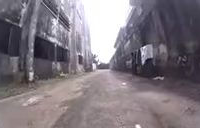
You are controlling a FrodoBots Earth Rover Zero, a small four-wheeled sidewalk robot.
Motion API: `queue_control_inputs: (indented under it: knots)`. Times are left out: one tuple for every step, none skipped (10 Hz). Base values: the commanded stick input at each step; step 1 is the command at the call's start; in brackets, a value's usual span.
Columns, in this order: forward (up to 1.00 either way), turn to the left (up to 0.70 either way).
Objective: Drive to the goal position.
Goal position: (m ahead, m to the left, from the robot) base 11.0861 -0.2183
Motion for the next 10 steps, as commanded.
queue_control_inputs:
  knots:
    - [0.3,0.0]
    - [0.3,0.0]
    - [0.3,0.0]
    - [0.3,0.0]
    - [0.3,0.0]
    - [0.3,0.0]
    - [0.3,0.0]
    - [0.3,0.0]
    - [0.3,0.0]
    - [0.3,0.0]
